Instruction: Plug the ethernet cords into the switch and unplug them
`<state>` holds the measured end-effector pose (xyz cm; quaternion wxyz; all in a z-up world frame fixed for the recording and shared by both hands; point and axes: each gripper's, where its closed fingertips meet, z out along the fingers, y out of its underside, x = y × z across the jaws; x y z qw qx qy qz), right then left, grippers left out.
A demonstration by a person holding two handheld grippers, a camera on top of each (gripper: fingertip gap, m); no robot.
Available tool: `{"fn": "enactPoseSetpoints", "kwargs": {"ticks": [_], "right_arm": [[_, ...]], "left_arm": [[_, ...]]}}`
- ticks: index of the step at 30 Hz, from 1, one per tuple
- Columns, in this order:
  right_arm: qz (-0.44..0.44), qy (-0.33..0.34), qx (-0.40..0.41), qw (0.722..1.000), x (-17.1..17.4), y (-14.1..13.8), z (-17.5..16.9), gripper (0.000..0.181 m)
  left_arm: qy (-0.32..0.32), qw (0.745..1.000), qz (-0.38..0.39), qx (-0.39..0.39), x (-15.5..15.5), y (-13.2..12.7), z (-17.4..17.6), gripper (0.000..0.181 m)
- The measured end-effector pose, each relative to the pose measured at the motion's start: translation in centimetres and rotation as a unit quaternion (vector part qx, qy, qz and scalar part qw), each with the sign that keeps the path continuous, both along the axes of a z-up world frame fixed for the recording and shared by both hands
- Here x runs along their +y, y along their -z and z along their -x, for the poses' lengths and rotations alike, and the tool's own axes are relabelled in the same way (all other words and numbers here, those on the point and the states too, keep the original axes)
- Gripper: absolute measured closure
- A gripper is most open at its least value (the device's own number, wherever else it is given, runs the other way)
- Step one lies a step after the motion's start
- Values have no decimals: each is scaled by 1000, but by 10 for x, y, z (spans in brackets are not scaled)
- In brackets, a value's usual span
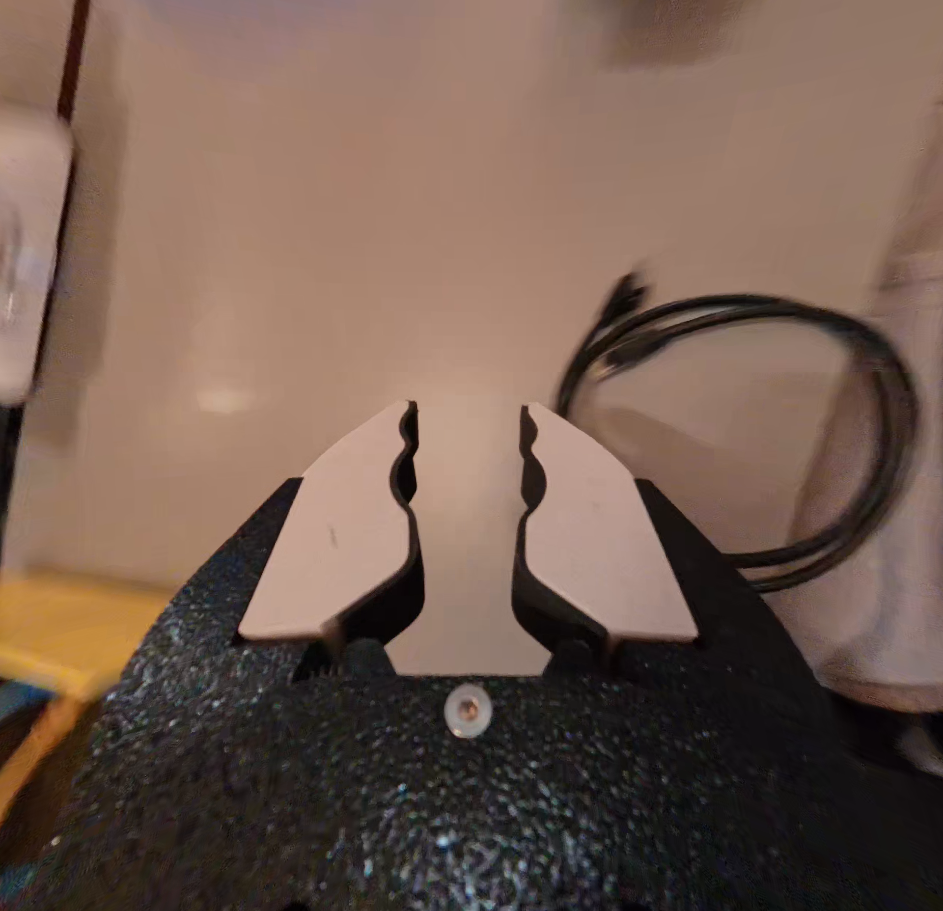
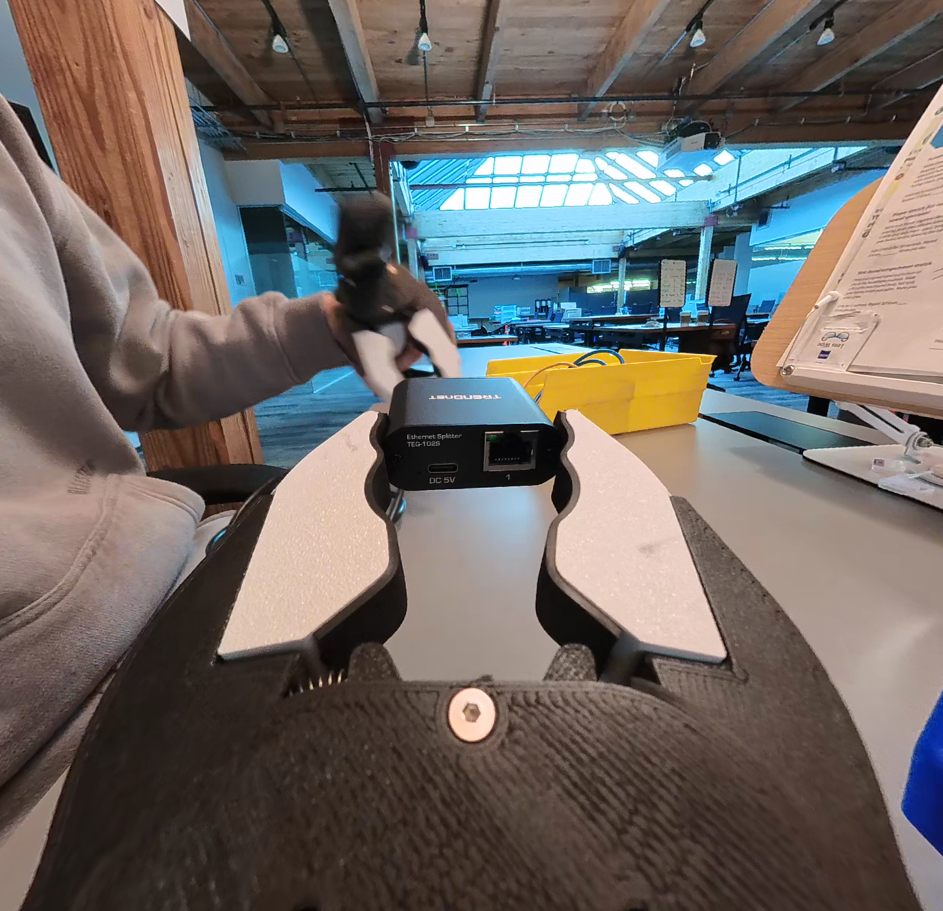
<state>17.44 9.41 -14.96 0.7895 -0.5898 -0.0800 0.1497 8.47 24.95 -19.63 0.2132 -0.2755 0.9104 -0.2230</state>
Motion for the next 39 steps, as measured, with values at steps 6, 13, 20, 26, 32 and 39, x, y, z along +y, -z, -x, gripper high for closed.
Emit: {"fn": "enactPoseSetpoints", "kwargs": {"ticks": [6,13,20,26,32,39], "right_arm": [[-2,1,-3,1000,0,0,1,119],[3,0,-9,1000,1,1,2,119],[2,-2,-6,1000,1,1,2,119],[3,-3,-6,1000,1,1,2,119],[4,-1,-8,1000,2,1,2,119],[4,0,-7,1000,2,1,1,119]], "left_arm": [[229,967,-113,15,-61,42,7,154],[339,927,-156,-45,-85,75,4,163],[285,934,-215,-20,-55,86,-21,171],[39,993,-113,-21,-15,85,-77,172],[-175,964,168,112,-7,89,-106,172],[-85,993,82,-15,-7,89,-119,168]]}}
